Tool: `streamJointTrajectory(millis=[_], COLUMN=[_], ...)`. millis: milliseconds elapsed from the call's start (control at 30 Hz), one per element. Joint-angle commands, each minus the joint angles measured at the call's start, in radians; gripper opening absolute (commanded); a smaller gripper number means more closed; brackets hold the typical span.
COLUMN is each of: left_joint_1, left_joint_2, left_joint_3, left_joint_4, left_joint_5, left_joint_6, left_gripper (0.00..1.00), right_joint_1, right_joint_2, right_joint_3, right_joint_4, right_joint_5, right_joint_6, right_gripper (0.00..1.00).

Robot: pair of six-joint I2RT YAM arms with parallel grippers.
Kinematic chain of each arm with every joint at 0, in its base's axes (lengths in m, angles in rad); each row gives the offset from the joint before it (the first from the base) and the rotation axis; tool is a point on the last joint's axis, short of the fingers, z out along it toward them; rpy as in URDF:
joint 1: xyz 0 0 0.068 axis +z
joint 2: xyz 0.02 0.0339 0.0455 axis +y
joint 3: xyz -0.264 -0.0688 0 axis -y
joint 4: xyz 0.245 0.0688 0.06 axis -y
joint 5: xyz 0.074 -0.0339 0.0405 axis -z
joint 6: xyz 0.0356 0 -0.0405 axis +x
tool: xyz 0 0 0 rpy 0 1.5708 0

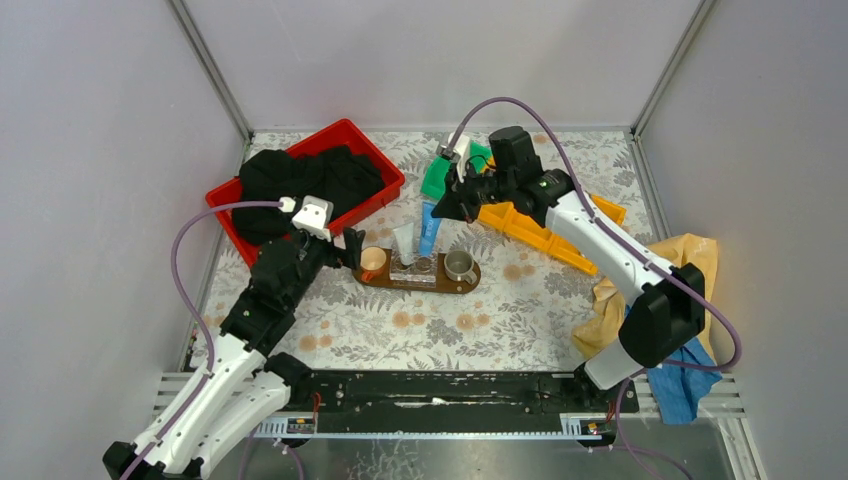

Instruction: Prepare toiletry sets of a toothbrush and toothpaste on the tray

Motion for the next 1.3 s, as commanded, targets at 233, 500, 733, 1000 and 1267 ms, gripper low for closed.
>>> streamJointTrajectory(millis=[233,500,733,1000,1267], left_joint_1=[0.005,0.004,0.004,0.003,0.004], left_joint_2=[-0.011,-0.01,-0.013,-0.01,-0.005], left_joint_3=[0.008,0.008,0.008,0.008,0.008], left_joint_4=[0.016,0.016,0.017,0.016,0.017], left_joint_5=[-0.021,-0.016,-0.015,-0.011,-0.009], left_joint_6=[0.028,0.028,0.029,0.029,0.029], left_gripper=[1.0,1.0,1.0,1.0,1.0], right_joint_1=[0.017,0.017,0.018,0.023,0.034], right_joint_2=[0.029,0.046,0.061,0.061,0.07], right_joint_3=[0.054,0.061,0.063,0.048,0.036], right_joint_4=[0.082,0.089,0.083,0.086,0.097], right_joint_5=[0.018,0.048,0.06,0.069,0.053], right_joint_6=[-0.02,-0.028,-0.033,-0.065,-0.083], right_gripper=[0.0,0.0,0.0,0.0,0.0])
